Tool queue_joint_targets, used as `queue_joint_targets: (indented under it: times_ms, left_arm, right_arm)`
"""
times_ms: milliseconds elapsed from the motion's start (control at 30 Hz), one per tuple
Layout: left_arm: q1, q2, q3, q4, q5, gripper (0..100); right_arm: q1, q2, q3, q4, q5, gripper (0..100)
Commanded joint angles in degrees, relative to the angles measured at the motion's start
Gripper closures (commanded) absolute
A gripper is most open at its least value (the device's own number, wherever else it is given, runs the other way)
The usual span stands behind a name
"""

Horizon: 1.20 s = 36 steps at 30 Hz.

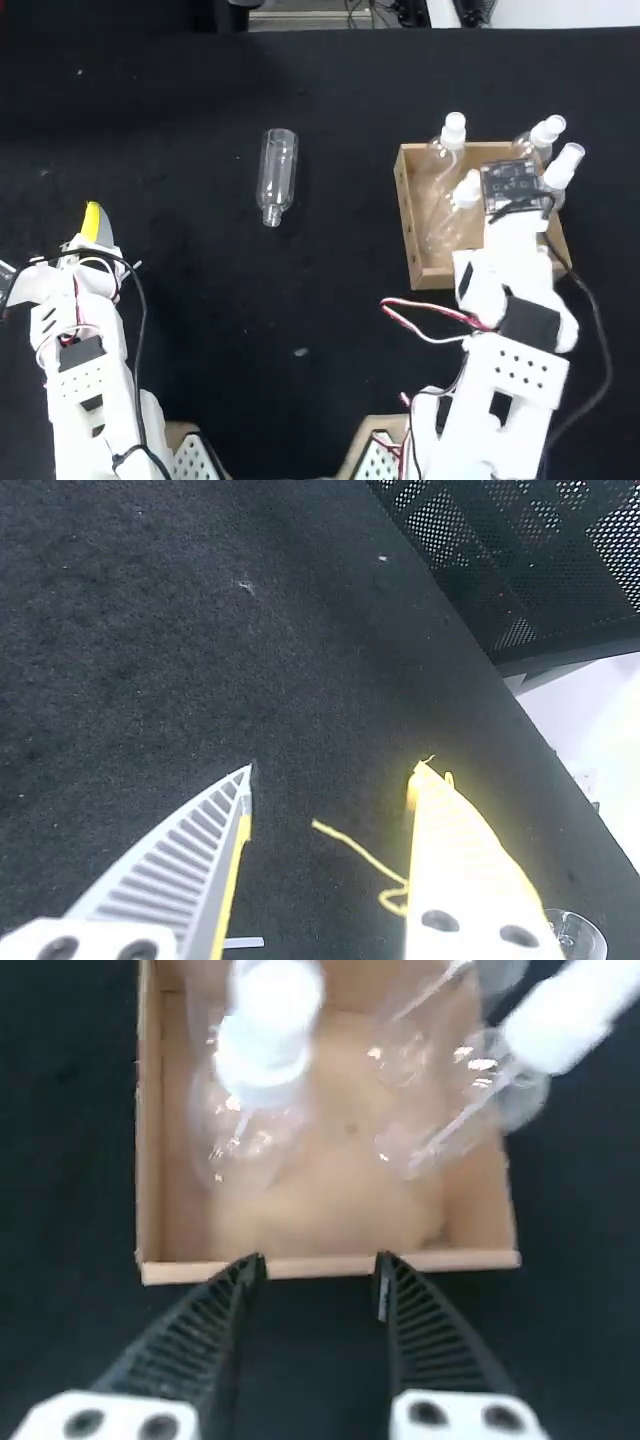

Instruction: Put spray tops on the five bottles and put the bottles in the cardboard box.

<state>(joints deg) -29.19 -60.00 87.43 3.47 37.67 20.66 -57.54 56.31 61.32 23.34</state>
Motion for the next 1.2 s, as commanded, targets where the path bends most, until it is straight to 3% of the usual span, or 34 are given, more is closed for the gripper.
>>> queue_joint_targets:
  times_ms: [0,100,267,567,1167]
  left_arm:
    - [0.1,-0.9,-3.0,-1.4,0.3,77]
    - [0.1,-0.9,-3.0,-1.4,0.3,77]
    - [0.1,-0.9,-3.0,-1.4,0.3,77]
    - [0.0,-0.9,-2.9,-1.4,0.3,77]
    - [-0.3,-0.9,-2.9,-1.4,0.3,77]
  right_arm:
    - [-2.1,-0.7,2.3,-4.1,-0.1,85.9]
    - [-3.5,-0.7,6.1,-5.5,-1.8,86.9]
    - [-3.6,-0.7,8.5,-10.7,-8.0,98.2]
    - [-5.6,-0.3,10.4,-11.5,-17.2,98.8]
    - [-8.4,-0.3,16.4,-21.7,-17.0,98.8]
